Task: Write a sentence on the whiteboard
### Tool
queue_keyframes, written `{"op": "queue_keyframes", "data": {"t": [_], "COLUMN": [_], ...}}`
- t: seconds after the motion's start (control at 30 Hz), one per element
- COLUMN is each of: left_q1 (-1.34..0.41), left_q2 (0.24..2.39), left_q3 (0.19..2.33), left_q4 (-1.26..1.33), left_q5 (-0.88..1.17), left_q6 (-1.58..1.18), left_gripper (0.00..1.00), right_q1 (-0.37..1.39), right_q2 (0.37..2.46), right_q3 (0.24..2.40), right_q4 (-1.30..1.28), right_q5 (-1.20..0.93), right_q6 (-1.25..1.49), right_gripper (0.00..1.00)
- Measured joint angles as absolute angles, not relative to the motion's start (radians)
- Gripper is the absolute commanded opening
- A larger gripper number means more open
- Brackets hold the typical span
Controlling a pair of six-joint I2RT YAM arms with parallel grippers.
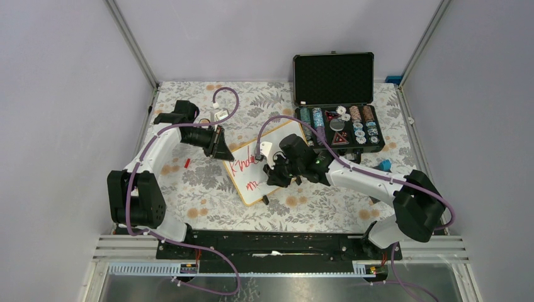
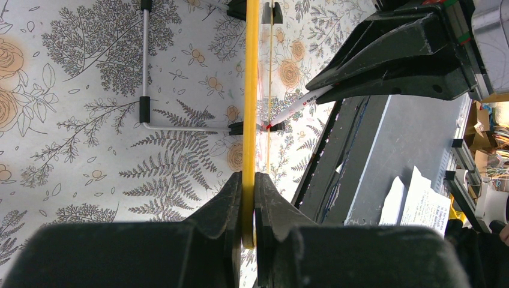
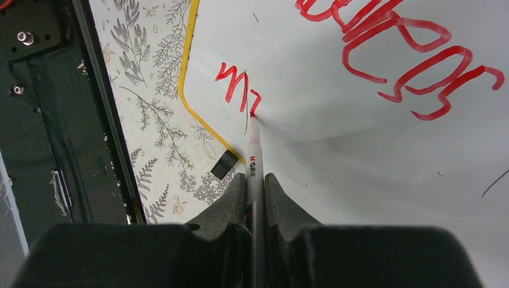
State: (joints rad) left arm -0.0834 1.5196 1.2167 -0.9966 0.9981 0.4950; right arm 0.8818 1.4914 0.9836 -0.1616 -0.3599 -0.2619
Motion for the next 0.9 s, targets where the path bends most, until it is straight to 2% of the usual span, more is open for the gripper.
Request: {"op": "queue_keyframes", "data": {"t": [0.9], "left_q1": [-0.083], "left_q2": [1.52], "left_q3": [1.217], "left_q4": [-0.997], "left_q5": [0.998], "left_q6": [0.495], "left_gripper": [0.0], "right_q1": [0.86], "right_q2": [1.48], "right_q3": [1.027], "right_q4": [-0.199], "right_q5": [-0.333], "right_q6": [-0.276], "right_gripper": [0.0]}}
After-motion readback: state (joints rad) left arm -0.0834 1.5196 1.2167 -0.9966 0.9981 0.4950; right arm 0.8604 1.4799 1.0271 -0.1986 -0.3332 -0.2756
